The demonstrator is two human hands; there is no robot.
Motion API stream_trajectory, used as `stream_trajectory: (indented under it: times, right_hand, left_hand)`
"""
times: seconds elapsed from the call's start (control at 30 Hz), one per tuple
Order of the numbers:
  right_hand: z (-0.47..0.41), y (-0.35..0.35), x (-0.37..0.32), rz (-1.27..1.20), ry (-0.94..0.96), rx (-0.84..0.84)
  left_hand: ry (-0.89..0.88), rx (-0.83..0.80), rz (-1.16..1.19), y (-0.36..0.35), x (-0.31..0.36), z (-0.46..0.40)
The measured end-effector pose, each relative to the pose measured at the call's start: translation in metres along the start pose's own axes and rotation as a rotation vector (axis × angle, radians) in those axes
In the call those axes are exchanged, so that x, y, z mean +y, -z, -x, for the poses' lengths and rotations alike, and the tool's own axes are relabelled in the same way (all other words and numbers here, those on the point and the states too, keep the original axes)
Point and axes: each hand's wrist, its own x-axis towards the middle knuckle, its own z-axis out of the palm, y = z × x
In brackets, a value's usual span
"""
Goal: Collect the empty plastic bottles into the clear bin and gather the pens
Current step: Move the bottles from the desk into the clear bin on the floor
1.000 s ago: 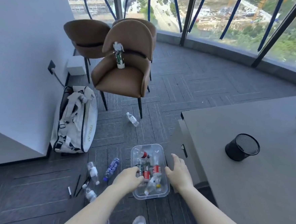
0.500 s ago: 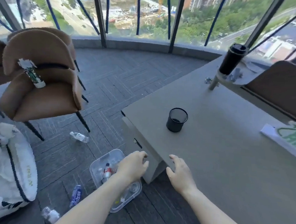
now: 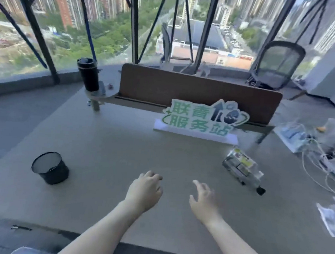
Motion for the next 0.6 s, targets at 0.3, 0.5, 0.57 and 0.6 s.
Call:
stream_trajectory:
  times: [0.3,0.5,0.57,0.6]
  right_hand:
    - [-0.083,0.087,0.165,0.142,-0.204,0.027]
    - [-0.133,0.086,0.195,0.227,-0.196,-0.044]
    - [-0.142,0.080,0.199,0.249,-0.218,-0.064]
    - [-0.144,0.078,0.200,0.261,-0.234,-0.072]
  left_hand:
    - [-0.067,-0.121,-0.013,-0.059,0.150,-0.090]
    - [-0.054,-0.155,-0.052,-0.070,0.180,-0.129]
    - [-0.059,-0.163,-0.059,-0.072,0.181,-0.141]
    - [-0.061,-0.164,-0.057,-0.073,0.181,-0.147]
